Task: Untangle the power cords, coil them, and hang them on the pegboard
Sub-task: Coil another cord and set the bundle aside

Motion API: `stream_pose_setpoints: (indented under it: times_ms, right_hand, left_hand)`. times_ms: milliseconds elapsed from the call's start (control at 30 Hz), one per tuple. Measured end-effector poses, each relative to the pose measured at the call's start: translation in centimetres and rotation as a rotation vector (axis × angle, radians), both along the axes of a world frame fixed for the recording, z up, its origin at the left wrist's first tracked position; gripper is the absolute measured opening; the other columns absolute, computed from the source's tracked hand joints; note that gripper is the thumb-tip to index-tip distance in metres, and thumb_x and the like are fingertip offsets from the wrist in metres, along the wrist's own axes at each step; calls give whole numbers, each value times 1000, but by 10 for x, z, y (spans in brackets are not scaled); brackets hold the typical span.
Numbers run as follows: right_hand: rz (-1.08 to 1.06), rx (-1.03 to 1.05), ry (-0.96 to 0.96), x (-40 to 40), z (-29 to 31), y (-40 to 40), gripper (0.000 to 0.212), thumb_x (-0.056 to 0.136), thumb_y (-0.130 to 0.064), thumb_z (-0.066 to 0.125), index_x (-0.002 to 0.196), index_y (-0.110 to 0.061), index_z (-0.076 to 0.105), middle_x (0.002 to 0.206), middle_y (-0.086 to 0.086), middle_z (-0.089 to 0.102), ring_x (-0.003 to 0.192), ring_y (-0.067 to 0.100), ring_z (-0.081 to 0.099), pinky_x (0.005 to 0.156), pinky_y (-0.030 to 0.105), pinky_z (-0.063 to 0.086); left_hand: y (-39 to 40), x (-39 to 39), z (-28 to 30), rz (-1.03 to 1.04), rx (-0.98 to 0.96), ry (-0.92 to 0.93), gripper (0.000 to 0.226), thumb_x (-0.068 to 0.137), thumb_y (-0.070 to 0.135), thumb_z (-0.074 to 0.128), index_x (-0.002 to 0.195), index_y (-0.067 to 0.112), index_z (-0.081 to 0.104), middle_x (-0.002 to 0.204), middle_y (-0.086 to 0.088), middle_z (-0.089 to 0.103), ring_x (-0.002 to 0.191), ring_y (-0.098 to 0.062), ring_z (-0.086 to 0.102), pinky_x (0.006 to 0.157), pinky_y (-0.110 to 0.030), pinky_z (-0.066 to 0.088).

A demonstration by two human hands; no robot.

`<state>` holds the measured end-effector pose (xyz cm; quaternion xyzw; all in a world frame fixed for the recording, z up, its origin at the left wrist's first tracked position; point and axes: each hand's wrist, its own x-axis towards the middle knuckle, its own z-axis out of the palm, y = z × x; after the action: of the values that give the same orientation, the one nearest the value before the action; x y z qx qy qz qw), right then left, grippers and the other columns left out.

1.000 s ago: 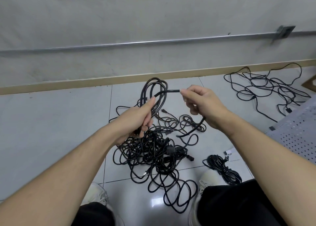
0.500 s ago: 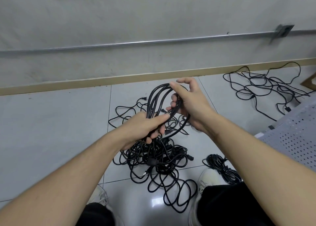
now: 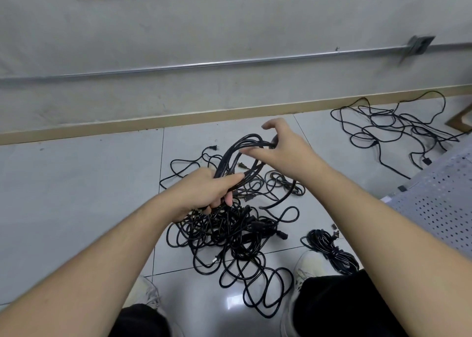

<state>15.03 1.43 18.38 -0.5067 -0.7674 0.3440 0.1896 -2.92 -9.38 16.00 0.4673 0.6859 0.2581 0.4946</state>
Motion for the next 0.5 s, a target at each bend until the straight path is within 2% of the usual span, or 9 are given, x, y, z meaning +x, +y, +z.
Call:
stream_pose_setpoints:
  times_ms: [100,133,200,267,300,367,433,467,500]
  right_hand:
    - [-16,-32,-71,4,6,4,83,67,-74,78,129,-31,45,89,-13,54,86,10,58,66,24,41]
    - [4,-49,-87,6,8,4,73,66,-73,79,118,-30,51,83,-15,56,80,9,57,64,25,41]
    - [94,-96,-43,11,9,5,47,69,-65,82,80,-26,58,57,-16,48,58,13,45,55,29,33]
    - [178,-211,130,14,9,2,55,71,-55,86,54,-23,44,52,-11,31,52,15,29,51,30,23]
    - [202,-266,268,13,8,0,59,69,-52,87,52,-23,39,55,-8,31,54,15,28,52,30,23]
    - [205,-301,548,10,5,-3,51,68,-47,84,50,-25,42,70,-7,48,64,14,43,65,29,37]
    - [84,-272,696,2,2,-1,40,74,-43,81,51,-26,52,108,-13,64,98,7,60,95,33,43]
    - [-4,-255,714,-1,2,-3,38,79,-41,80,55,-26,55,127,-16,61,117,5,57,106,37,39]
    - [-76,-262,722,-4,2,-4,37,85,-40,79,59,-26,56,135,-14,58,124,6,54,109,40,36]
  left_hand:
    - [0,-5,7,67,6,-24,58,100,52,55,61,9,53,52,5,58,42,-6,41,41,-17,33]
    - [0,-9,8,62,7,-5,58,101,52,54,64,7,52,49,7,55,38,-5,39,38,-16,31]
    - [-1,-14,9,37,-2,-1,62,100,53,54,56,11,44,55,1,57,38,-7,38,38,-17,31]
    - [-3,-18,10,24,-18,-15,64,100,53,53,53,13,40,59,0,60,40,-8,37,40,-18,31]
    - [-4,-17,12,10,-28,-25,63,101,52,51,56,10,41,56,4,59,40,-7,37,40,-17,30]
    - [-5,-12,15,-38,-18,-75,59,103,49,49,64,5,44,53,7,58,41,-6,38,41,-16,30]
    - [-4,-4,16,-56,48,-171,61,103,50,50,59,8,43,64,-1,62,49,-10,41,44,-18,33]
    - [-3,-1,15,-56,90,-197,62,102,52,52,54,14,43,70,-6,63,53,-13,41,47,-21,35]
    - [-3,2,14,-54,131,-184,63,99,57,54,49,19,45,73,-12,62,55,-15,42,49,-23,37]
